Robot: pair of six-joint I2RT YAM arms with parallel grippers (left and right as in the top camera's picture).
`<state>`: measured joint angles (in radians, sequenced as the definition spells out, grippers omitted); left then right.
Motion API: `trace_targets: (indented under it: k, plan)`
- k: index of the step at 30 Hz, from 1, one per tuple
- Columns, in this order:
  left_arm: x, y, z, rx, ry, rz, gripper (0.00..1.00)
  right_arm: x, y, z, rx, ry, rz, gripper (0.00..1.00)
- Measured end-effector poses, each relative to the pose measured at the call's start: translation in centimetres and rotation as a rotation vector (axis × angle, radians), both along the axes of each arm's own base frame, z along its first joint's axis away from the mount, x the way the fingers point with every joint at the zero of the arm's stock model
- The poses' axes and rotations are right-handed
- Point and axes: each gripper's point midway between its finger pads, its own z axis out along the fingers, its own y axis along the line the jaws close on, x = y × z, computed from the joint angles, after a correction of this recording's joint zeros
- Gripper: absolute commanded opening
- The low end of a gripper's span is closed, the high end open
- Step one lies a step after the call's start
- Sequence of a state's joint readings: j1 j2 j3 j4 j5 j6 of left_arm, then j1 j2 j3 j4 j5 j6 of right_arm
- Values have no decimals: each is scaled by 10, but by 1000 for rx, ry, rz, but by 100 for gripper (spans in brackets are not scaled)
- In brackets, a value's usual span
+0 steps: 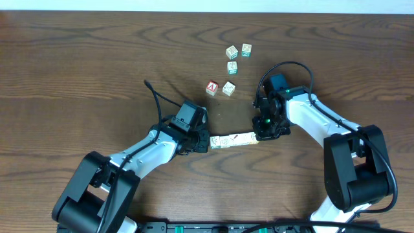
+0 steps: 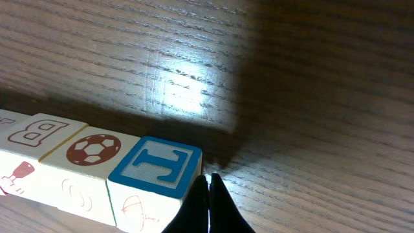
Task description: Lift 5 blocks
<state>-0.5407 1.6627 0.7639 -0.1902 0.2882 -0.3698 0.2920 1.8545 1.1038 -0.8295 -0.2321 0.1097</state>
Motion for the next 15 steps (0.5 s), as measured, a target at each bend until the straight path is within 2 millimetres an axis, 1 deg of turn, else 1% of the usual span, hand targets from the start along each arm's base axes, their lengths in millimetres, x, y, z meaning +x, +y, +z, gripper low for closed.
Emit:
trace_targets:
  k: [8,15]
  plan:
    - [-1,0,0,-12,28,55,7,0,0,0,0,0,0,1]
    - [-7,4,-1,11,85,113,8,0,0,0,1,0,0,1]
